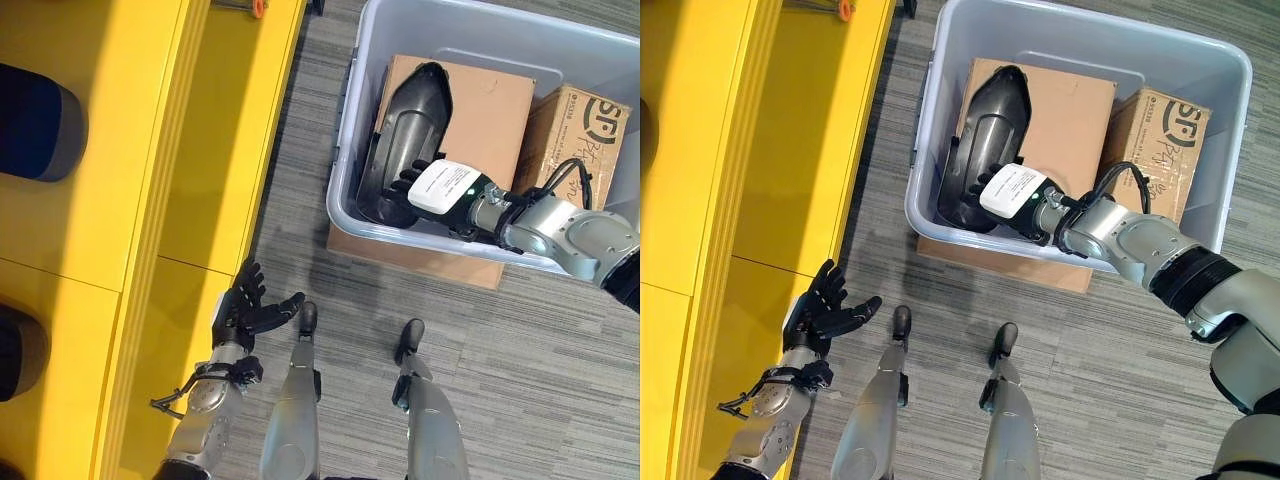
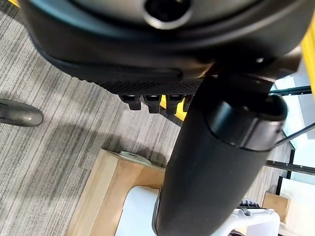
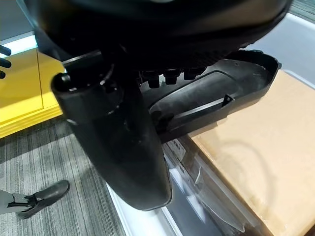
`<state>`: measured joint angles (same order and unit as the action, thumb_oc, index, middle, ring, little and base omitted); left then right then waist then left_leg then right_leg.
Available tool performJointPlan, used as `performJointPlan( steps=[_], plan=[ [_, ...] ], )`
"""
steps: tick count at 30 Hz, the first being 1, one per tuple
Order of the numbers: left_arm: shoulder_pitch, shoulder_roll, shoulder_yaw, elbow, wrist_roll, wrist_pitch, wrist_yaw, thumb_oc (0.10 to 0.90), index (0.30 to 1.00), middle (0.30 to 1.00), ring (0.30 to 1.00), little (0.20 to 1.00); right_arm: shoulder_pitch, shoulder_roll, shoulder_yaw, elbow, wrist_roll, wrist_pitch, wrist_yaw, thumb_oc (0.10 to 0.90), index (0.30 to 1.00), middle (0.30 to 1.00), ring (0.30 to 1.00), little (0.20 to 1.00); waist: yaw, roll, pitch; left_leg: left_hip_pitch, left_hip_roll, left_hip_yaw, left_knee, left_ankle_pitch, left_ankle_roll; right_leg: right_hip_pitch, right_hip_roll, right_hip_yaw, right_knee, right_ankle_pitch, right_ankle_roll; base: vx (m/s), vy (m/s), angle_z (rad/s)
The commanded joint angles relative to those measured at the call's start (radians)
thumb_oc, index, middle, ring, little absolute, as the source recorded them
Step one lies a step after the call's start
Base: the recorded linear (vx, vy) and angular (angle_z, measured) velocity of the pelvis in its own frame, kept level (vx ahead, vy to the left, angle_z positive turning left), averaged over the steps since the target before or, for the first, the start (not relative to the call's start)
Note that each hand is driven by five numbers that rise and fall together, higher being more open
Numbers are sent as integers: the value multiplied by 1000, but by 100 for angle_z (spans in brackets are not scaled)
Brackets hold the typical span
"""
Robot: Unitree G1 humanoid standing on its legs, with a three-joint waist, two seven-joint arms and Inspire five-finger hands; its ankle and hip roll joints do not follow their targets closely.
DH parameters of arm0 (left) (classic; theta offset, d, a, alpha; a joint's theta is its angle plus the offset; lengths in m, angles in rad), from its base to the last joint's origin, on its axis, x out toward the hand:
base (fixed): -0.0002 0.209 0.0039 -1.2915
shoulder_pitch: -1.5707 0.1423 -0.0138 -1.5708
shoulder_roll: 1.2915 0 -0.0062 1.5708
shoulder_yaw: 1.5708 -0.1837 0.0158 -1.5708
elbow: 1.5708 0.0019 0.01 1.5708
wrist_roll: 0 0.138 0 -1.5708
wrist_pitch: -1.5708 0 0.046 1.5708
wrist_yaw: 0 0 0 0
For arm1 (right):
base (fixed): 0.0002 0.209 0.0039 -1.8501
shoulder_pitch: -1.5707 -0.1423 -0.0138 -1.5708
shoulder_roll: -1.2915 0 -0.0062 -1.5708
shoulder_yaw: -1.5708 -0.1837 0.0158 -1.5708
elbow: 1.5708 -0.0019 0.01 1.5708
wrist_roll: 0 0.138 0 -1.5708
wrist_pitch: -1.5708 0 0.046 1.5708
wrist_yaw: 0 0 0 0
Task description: Move parts from the plastic box to the shelf.
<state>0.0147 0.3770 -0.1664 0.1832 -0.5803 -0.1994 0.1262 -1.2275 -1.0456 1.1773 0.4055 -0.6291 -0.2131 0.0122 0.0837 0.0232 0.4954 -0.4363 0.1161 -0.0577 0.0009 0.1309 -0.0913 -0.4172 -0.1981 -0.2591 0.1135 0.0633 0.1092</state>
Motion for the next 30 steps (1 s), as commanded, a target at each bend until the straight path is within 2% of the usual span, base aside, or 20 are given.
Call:
performJointPlan(
  steps=[1, 8, 10, 21, 30],
  plan=[
    [24, 45, 1, -145, 13, -90, 4, 900, 1000, 1000, 1000, 1000, -250, -107, 96, -8, -17, 5, -70, 900, 1000, 1000, 1000, 1000, 10, -24, 2, 72, 83, 17, 20, -43, -36, -64, -66, 39, 110, 1, 59, -2, 12, 4],
    [37, 47, 6, -163, 3, -94, 4, 900, 1000, 1000, 1000, 1000, -339, -134, 175, 8, -42, 6, -90, 900, 1000, 1000, 1000, 1000, 19, -20, 8, 49, 79, 8, 8, -33, -35, -101, -65, 42, 129, -3, 61, 3, -3, 2],
    [45, 58, 9, -174, 0, -96, 3, 900, 1000, 1000, 1000, 1000, -383, -141, 223, 17, -85, 4, -93, 900, 1000, 1000, 1000, 1000, 25, -23, 10, 46, 80, 3, -1, -28, -35, -114, -65, 42, 134, -6, 60, 15, 0, 6],
    [55, 112, 9, -190, -8, -100, 10, 900, 1000, 1000, 1000, 1000, -415, -154, 223, 40, -192, -2, -118, 900, 1000, 1000, 1000, 1000, 58, -70, 18, 42, 87, -10, -27, -24, -37, -152, -61, 40, 171, -31, 62, 4, 0, 2],
    [62, 128, 15, -202, -12, -106, 10, 900, 1000, 1000, 1000, 1000, -404, -147, 223, 60, -226, -2, -120, 900, 1000, 1000, 1000, 1000, 72, -84, 25, -23, 78, -27, 46, -57, -32, -207, -69, 49, 229, -51, 59, 4, -6, 3]
  ],
)
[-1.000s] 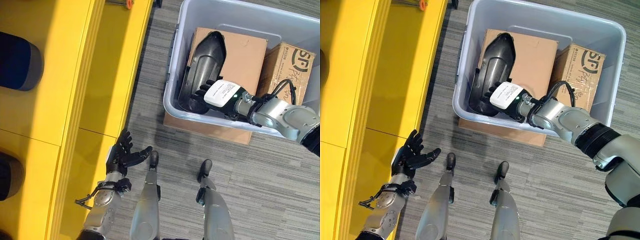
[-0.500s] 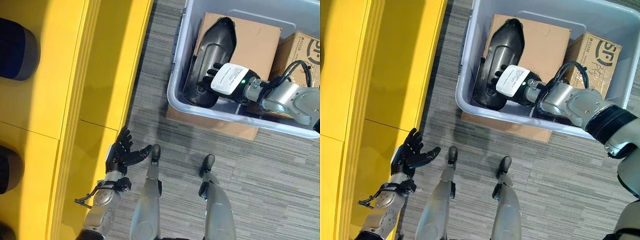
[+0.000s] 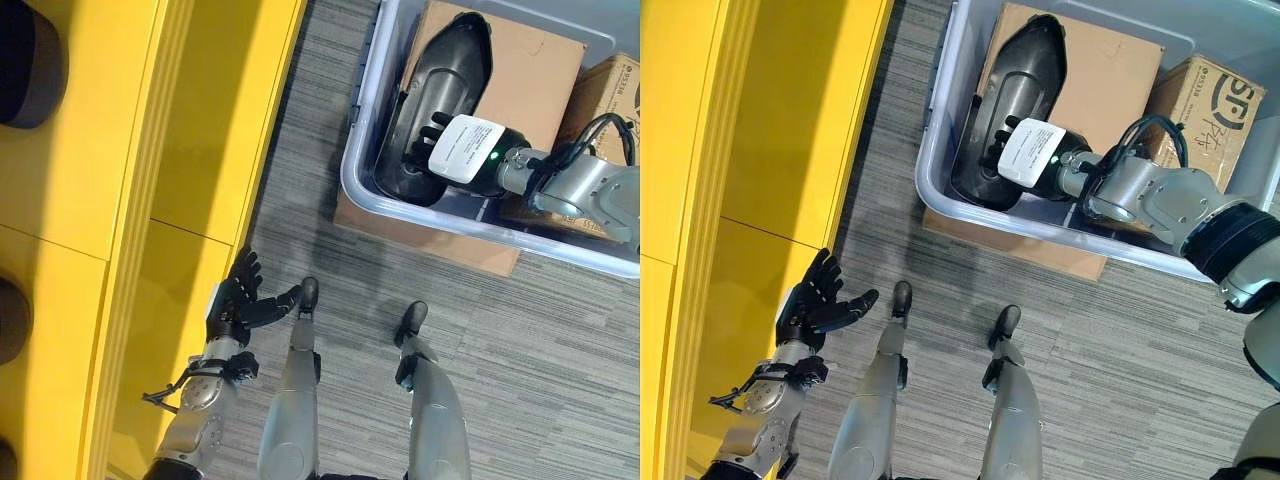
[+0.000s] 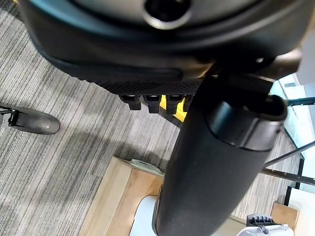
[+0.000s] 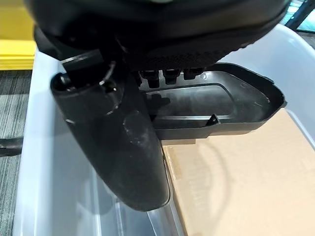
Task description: Move parts from the plastic box to the shelf.
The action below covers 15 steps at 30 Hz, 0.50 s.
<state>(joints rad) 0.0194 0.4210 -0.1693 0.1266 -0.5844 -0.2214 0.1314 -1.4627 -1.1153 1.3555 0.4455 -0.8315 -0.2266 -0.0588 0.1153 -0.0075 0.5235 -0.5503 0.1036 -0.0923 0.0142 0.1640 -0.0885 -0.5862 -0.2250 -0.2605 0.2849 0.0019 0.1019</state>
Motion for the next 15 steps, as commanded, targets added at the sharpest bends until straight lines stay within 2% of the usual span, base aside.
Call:
performJointPlan(
  steps=[1, 13, 15],
  plan=[
    [61, 91, 20, -147, -8, -84, 4, 900, 1000, 1000, 1000, 1000, -173, -79, 45, 17, -32, 11, -48, 900, 1000, 1000, 1000, 1000, 43, -59, -4, 79, 89, 4, 48, -97, -34, -48, -45, 52, 70, 6, 66, -2, -11, 6],
    [72, 99, 46, -176, -26, -97, 27, 900, 1000, 1000, 1000, 1000, -228, -77, 45, 77, -57, 47, -89, 900, 1000, 1000, 1000, 1000, 43, -65, -3, -88, 41, -37, 238, -184, -24, -184, -70, 82, 232, -51, 60, -6, -3, 9],
    [72, 102, 46, -190, -29, -101, 29, 900, 1000, 1000, 1000, 1000, -243, -72, 45, 106, -65, 58, -100, 900, 1000, 1000, 1000, 1000, 43, -63, -3, -134, 26, -46, 301, -211, -21, -222, -78, 93, 289, -72, 56, -11, 2, 10]
  ],
)
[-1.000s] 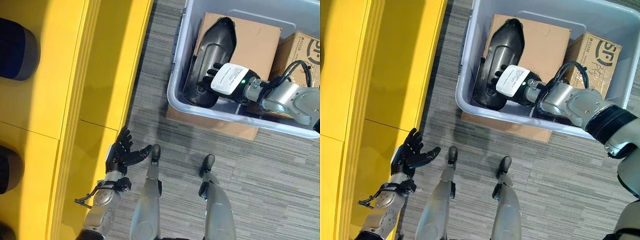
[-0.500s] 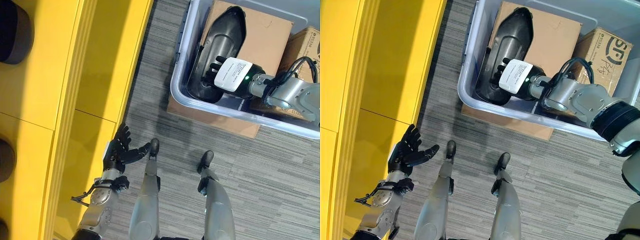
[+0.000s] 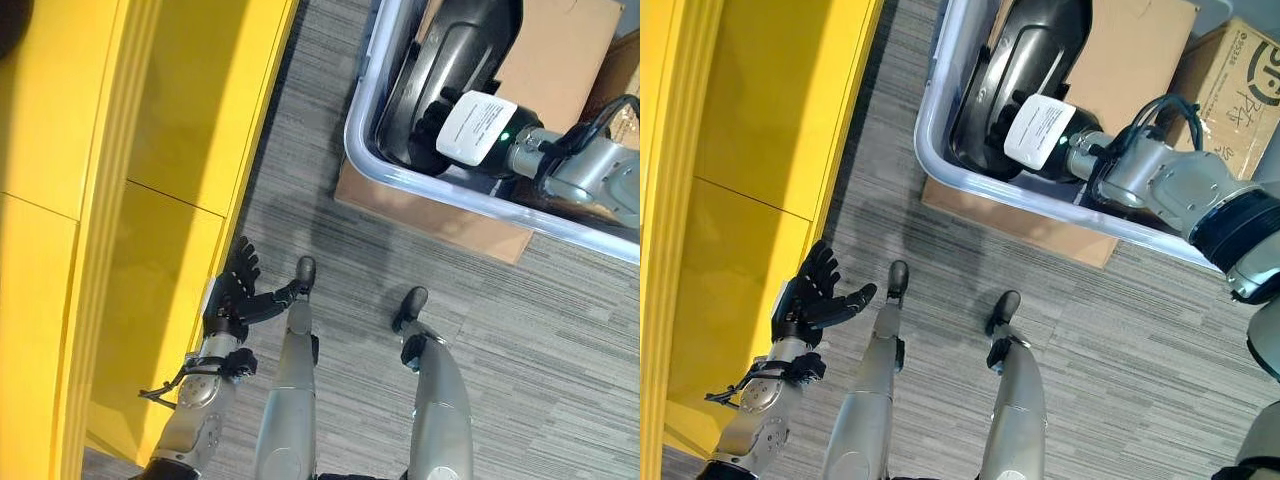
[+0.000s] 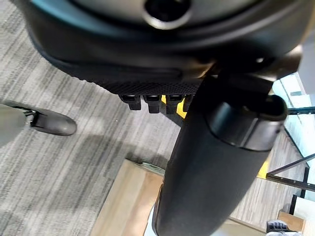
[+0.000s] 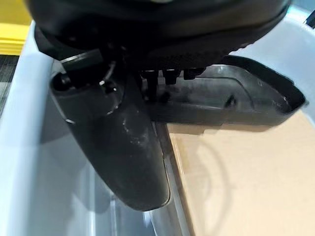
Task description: Move parts from the plastic box to the shelf.
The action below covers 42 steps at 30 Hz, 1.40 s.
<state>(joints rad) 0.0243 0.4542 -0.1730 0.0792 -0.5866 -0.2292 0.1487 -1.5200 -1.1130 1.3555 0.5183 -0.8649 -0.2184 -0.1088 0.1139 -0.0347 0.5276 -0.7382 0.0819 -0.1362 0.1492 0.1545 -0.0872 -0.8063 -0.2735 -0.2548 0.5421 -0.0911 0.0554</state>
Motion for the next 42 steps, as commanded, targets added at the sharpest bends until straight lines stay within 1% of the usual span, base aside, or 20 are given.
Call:
performJointPlan(
  steps=[1, 3, 4, 5, 6, 7, 9, 14, 15, 16, 17, 18, 22, 30, 31, 32, 33, 36, 39, 42],
  plan=[
    [68, 69, 52, -143, -27, -96, 13, 900, 1000, 1000, 1000, 1000, -187, -76, 44, 41, -36, 54, -54, 900, 1000, 1000, 1000, 1000, 45, -36, -8, 34, 43, -8, 198, -213, -21, -19, -33, 94, 60, 10, 100, -1, 5, 11],
    [71, 70, 53, -149, -29, -97, 15, 900, 1000, 1000, 1000, 1000, -190, -77, 44, 47, -37, 58, -59, 900, 1000, 1000, 1000, 1000, 45, -35, -8, 16, 38, -11, 224, -225, -19, -36, -37, 98, 83, 2, 100, 4, 1, 13],
    [81, 71, 55, -148, -35, -98, 17, 900, 1000, 1000, 1000, 1000, -195, -76, 44, 68, -45, 64, -66, 900, 1000, 1000, 1000, 1000, 47, -34, -8, -11, 31, -19, 269, -248, -15, -63, -43, 106, 126, -17, 96, 83, -12, 11],
    [84, 72, 58, -145, -36, -98, 20, 900, 1000, 1000, 1000, 1000, -198, -76, 44, 71, -49, 67, -70, 900, 1000, 1000, 1000, 1000, 49, -34, -8, -9, 30, -23, 292, -278, -15, -62, -44, 115, 154, -49, 105, 83, -13, 7],
    [84, 72, 58, -145, -36, -98, 20, 900, 1000, 1000, 1000, 1000, -198, -76, 44, 71, -49, 67, -70, 900, 1000, 1000, 1000, 1000, 49, -34, -8, -9, 30, -23, 292, -278, -15, -62, -44, 115, 154, -49, 105, 91, -4, 7],
    [88, 75, 63, -143, -39, -99, 26, 900, 1000, 1000, 1000, 1000, -197, -75, 44, 103, -58, 73, -77, 900, 1000, 1000, 1000, 1000, 51, -33, -8, -35, 25, -31, 333, -299, -16, -87, -50, 124, 196, -70, 103, 19, -2, 7],
    [92, 83, 67, -141, -37, -100, 28, 900, 1000, 1000, 1000, 1000, -201, -76, 44, 126, -70, 80, -83, 900, 1000, 1000, 1000, 1000, 53, -36, -8, -58, 20, -36, 363, -307, -15, -110, -56, 130, 228, -81, 101, 21, -15, 6],
    [95, 98, 65, -145, -39, -103, 27, 900, 1000, 1000, 1000, 1000, -195, -77, 44, 201, -95, 98, -102, 900, 1000, 1000, 1000, 1000, 59, -42, -8, -78, 14, -42, 380, -312, -15, -145, -63, 141, 271, -98, 98, 11, -9, 3],
    [92, 93, 60, -147, -42, -107, 27, 900, 1000, 1000, 1000, 1000, -190, -79, 44, 214, -96, 106, -106, 810, 874, 874, 874, 874, 57, -39, -8, -83, 14, -43, 383, -313, -15, -156, -63, 144, 283, -100, 98, 0, 0, 0],
    [90, 91, 58, -147, -42, -108, 29, 900, 1000, 1000, 1000, 1000, -189, -80, 44, 219, -98, 108, -109, 467, 393, 393, 393, 393, 56, -38, -8, -83, 14, -43, 382, -313, -14, -160, -65, 145, 288, -102, 98, 0, 0, 0],
    [89, 91, 58, -147, -42, -108, 29, 900, 1000, 1000, 1000, 1000, -189, -80, 44, 220, -98, 108, -109, 467, 393, 393, 393, 393, 56, -38, -8, -83, 14, -43, 382, -313, -14, -160, -65, 146, 289, -102, 98, 0, 0, 0],
    [86, 84, 55, -147, -43, -109, 30, 900, 1000, 1000, 1000, 1000, -183, -78, 44, 224, -101, 112, -110, 400, 300, 300, 300, 300, 56, -35, -8, -86, 14, -45, 382, -313, -14, -167, -64, 149, 297, -105, 98, 0, 0, 0],
    [73, 67, 45, -136, -46, -107, 29, 900, 1000, 1000, 1000, 1000, -166, -67, 44, 236, -99, 113, -106, 400, 300, 300, 300, 300, 53, -27, -8, -81, 13, -45, 379, -315, -14, -176, -67, 151, 311, -112, 97, 0, 0, 0],
    [58, 51, 26, -133, -36, -104, 27, 900, 1000, 1000, 1000, 1000, -161, -40, 44, 226, -71, 109, -104, 400, 300, 300, 300, 300, 47, -14, -8, -47, 15, -44, 357, -308, -15, -146, -68, 143, 299, -105, 100, -15, 3, 1],
    [51, 50, 21, -133, -29, -101, 26, 900, 1000, 1000, 1000, 1000, -157, -34, 44, 213, -57, 106, -100, 400, 300, 300, 300, 300, 45, -13, -8, -44, 15, -40, 341, -278, -14, -140, -69, 134, 277, -72, 91, 0, 0, 0],
    [46, 47, 19, -133, -25, -98, 26, 900, 1000, 1000, 1000, 1000, -156, -33, 44, 200, -45, 103, -100, 400, 300, 300, 300, 300, 43, -11, -8, -13, 20, -41, 331, -299, -16, -113, -66, 134, 275, -93, 103, -102, 25, -1],
    [44, 47, 18, -134, -24, -98, 25, 900, 1000, 1000, 1000, 1000, -155, -31, 44, 191, -35, 103, -96, 400, 300, 300, 300, 300, 42, -10, -8, -11, 20, -38, 315, -271, -14, -111, -66, 127, 254, -63, 94, 0, 0, 0],
    [37, 52, 15, -129, -22, -97, 22, 900, 1000, 1000, 1000, 1000, -158, -27, 44, 170, -17, 100, -94, 400, 300, 300, 300, 300, 43, -12, -8, 28, 28, -36, 273, -255, -16, -71, -59, 116, 216, -49, 97, -31, 5, -1],
    [15, 55, 5, -114, -16, -94, 12, 900, 1000, 1000, 1000, 1000, -150, -24, 44, 132, 27, 90, -92, 400, 300, 300, 300, 300, 42, -19, -8, 123, 39, -30, 196, -230, -18, 27, -50, 99, 133, -16, 103, 0, 4, -1],
    [8, 53, 3, -112, -13, -89, 8, 900, 1000, 1000, 1000, 1000, -143, -29, 44, 112, 35, 86, -87, 400, 300, 300, 300, 300, 43, -22, -8, 174, 44, -30, 165, -221, -18, 77, -47, 91, 99, -3, 106, 3, 6, -3]
  ],
)
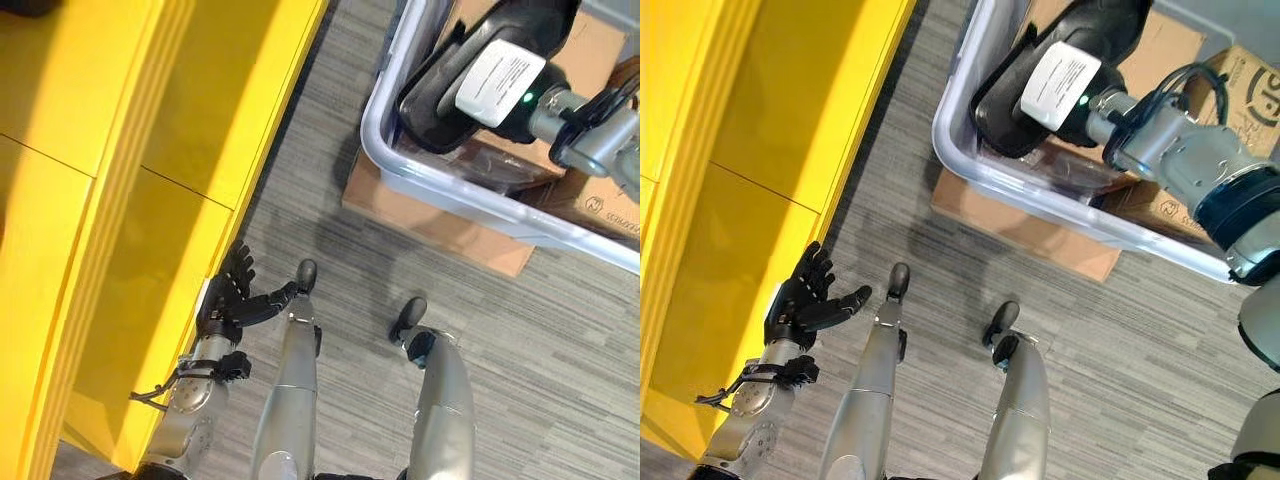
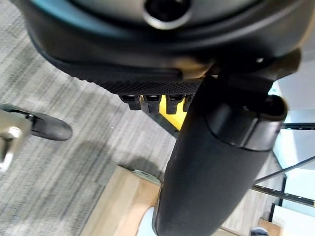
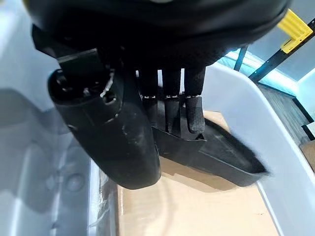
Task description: Move parts from the plastic box to the shelf.
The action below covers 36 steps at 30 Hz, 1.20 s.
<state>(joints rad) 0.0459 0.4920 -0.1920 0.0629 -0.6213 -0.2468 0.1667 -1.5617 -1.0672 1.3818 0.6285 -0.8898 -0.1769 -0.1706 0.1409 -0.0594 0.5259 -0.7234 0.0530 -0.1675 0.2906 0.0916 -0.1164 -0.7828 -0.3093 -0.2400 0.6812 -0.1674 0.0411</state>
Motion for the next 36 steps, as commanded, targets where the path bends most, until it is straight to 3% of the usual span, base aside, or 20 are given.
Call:
performJointPlan(
  steps=[1, 4, 5, 11, 17, 18, 24, 28, 32, 35, 36],
  plan=[
    [-13, 16, 22, -96, 22, -72, -10, 900, 1000, 1000, 1000, 1000, -101, -75, 18, 2, 60, 45, -25, 400, 300, 300, 300, 300, 16, 3, -6, 159, 74, 2, 24, -158, 11, 54, -11, 75, -40, 74, 120, 0, 0, 0],
    [-13, 16, 22, -96, 22, -72, -10, 900, 1000, 1000, 1000, 1000, -101, -75, 18, 2, 60, 45, -25, 400, 300, 300, 300, 300, 16, 3, -6, 159, 74, 2, 24, -158, 11, 54, -11, 75, -40, 74, 120, 21, 15, 0],
    [-24, 0, 31, -81, 36, -64, -25, 900, 1000, 1000, 1000, 1000, -99, -100, 18, -96, 150, 30, -7, 400, 300, 300, 300, 300, 4, -4, -44, 300, 85, 10, -57, -137, 11, 217, 4, 52, -158, 109, 123, 61, 57, -4],
    [-18, 12, 51, -69, 36, -58, -49, 900, 1000, 1000, 1000, 1000, -91, -124, 11, -198, 216, 2, 25, 400, 300, 300, 300, 300, -9, -19, -107, 420, 96, 18, -144, -111, 15, 376, 28, 28, -309, 164, 130, 73, 32, -9],
    [29, 44, 101, -98, 65, -49, -92, 900, 1000, 1000, 1000, 1000, -21, -174, -84, -351, 328, -45, 49, 400, 300, 300, 300, 300, -33, -41, -233, 565, 109, 44, -276, -84, 14, 548, 54, 21, -502, 215, 144, 97, 36, -14],
    [47, 43, 116, -96, 79, -49, -99, 900, 1000, 1000, 1000, 1000, -1, -189, -114, -379, 357, -57, 55, 400, 300, 300, 300, 300, -43, -44, -277, 610, 114, 59, -321, -71, 9, 596, 59, 20, -566, 238, 150, 119, 44, -6],
    [76, 35, 151, -93, 90, -46, -115, 900, 1000, 1000, 1000, 1000, 13, -210, -150, -424, 401, -78, 71, 400, 300, 300, 300, 300, -65, -53, -383, 681, 117, 98, -378, -65, -1, 680, 71, 24, -700, 303, 168, 61, 40, -11],
    [78, 40, 162, -98, 131, -50, -104, 900, 1000, 1000, 1000, 1000, 20, -219, -166, -429, 415, -82, 69, 400, 300, 300, 300, 300, -71, -54, -409, 693, 120, 109, -378, -70, -3, 699, 72, 29, -726, 313, 170, 15, 25, -10],
    [52, 89, 201, -114, 271, -78, -51, 900, 1000, 1000, 1000, 1000, 52, -220, -215, -449, 446, -95, 71, 400, 300, 300, 300, 300, -82, -56, -450, 710, 116, 129, -378, -81, -5, 723, 70, 37, -758, 327, 176, 11, 36, -7],
    [31, 142, 232, -126, 441, -102, 22, 900, 1000, 1000, 1000, 1000, 65, -200, -227, -452, 443, -114, 71, 400, 300, 300, 300, 300, -85, -63, -478, 733, 119, 145, -378, -90, -6, 736, 71, 56, -763, 325, 177, 20, 11, -13],
    [16, 188, 249, -148, 557, -109, 76, 900, 1000, 1000, 1000, 1000, 68, -187, -225, -452, 434, -124, 68, 400, 300, 300, 300, 300, -87, -63, -492, 745, 119, 149, -378, -97, -5, 743, 71, 61, -762, 324, 178, 31, 10, -27]
  ],
)
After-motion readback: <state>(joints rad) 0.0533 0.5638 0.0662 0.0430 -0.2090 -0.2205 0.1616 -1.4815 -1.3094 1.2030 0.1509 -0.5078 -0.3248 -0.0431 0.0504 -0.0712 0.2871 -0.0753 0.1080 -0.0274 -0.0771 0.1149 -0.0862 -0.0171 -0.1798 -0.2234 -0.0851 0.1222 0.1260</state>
